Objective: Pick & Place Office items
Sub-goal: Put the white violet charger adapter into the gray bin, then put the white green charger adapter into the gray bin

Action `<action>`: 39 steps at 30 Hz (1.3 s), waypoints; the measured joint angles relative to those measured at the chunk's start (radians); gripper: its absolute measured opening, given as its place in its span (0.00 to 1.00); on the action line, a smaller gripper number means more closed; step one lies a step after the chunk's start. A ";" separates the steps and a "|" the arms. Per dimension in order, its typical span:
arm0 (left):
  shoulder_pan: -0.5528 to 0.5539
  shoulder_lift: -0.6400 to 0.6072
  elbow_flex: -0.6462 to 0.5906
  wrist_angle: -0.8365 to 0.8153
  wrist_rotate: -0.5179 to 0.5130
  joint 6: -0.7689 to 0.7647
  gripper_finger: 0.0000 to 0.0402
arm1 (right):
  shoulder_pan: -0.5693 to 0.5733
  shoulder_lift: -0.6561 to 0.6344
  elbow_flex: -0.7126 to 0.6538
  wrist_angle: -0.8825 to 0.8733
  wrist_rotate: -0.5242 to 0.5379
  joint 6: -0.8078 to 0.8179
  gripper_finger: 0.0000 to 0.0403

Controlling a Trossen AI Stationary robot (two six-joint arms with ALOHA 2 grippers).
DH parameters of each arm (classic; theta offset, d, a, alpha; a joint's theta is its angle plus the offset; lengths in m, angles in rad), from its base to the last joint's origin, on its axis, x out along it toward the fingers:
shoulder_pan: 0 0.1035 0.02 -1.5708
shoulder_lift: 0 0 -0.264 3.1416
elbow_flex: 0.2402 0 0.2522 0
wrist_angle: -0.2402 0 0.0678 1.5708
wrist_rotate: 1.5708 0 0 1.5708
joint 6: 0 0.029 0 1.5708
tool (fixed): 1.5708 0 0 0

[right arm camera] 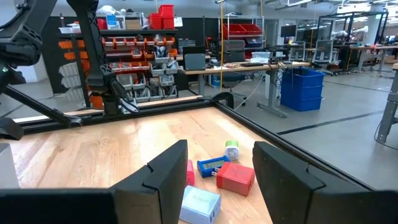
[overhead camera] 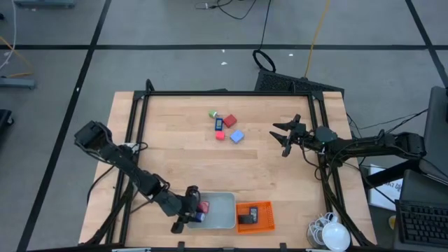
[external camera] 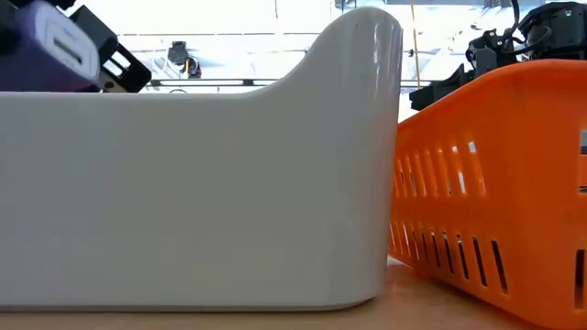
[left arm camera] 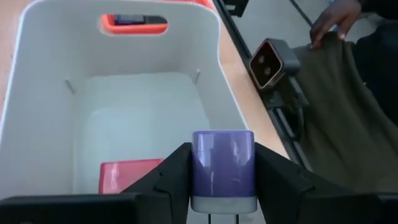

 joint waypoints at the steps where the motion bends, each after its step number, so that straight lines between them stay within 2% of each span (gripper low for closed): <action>1: 0.000 0.000 0.000 0.002 -0.001 -0.002 0.39 | 0.000 0.000 0.000 0.000 0.000 0.000 0.42; 5: 0.001 0.000 0.000 0.018 -0.004 -0.003 0.46 | 0.000 0.000 0.000 0.000 0.000 0.000 0.42; 10: 0.003 0.000 0.000 0.018 -0.004 -0.007 0.49 | 0.000 0.000 0.000 0.000 0.000 0.000 0.42; 28: 0.050 -0.012 0.000 0.081 0.005 -0.011 0.39 | 0.000 0.000 0.000 0.000 0.000 0.000 0.42; 33: 0.082 -0.054 0.000 0.075 0.005 -0.025 0.38 | 0.000 0.000 0.000 0.000 0.000 0.000 0.42; 39: 0.125 -0.131 0.000 0.074 0.005 0.024 0.41 | 0.000 0.000 0.000 0.000 0.000 0.000 0.42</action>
